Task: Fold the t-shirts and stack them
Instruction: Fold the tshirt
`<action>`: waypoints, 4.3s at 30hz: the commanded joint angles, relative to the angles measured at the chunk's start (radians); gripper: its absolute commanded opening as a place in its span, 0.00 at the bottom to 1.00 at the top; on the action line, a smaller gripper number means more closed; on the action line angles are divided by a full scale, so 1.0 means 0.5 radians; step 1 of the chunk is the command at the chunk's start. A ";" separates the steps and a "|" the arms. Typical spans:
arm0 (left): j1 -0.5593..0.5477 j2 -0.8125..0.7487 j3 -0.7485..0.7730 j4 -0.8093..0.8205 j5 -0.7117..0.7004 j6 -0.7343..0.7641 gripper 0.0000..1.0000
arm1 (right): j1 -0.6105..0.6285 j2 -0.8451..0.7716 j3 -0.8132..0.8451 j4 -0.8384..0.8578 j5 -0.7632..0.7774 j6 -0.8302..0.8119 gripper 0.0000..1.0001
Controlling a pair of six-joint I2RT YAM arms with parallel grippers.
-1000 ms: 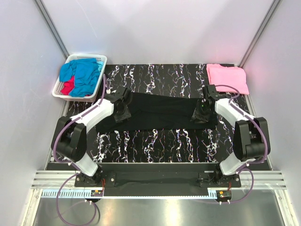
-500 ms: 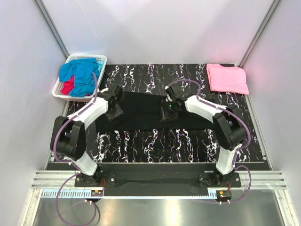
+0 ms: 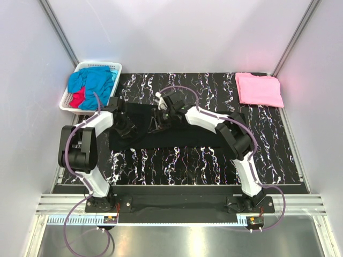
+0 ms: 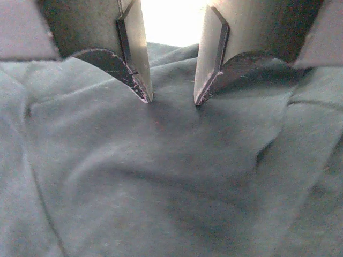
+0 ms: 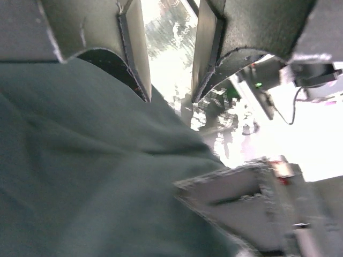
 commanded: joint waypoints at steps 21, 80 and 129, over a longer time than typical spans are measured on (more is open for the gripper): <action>0.267 0.219 0.181 0.247 0.152 0.037 0.42 | 0.213 0.359 0.314 0.198 -0.179 0.016 0.43; 0.249 0.253 0.206 0.260 0.136 0.194 0.41 | 0.262 0.494 0.713 -0.137 0.411 -0.316 0.34; 0.249 0.201 0.209 0.241 0.146 0.203 0.40 | 0.295 0.666 1.087 -0.336 0.591 -0.368 0.00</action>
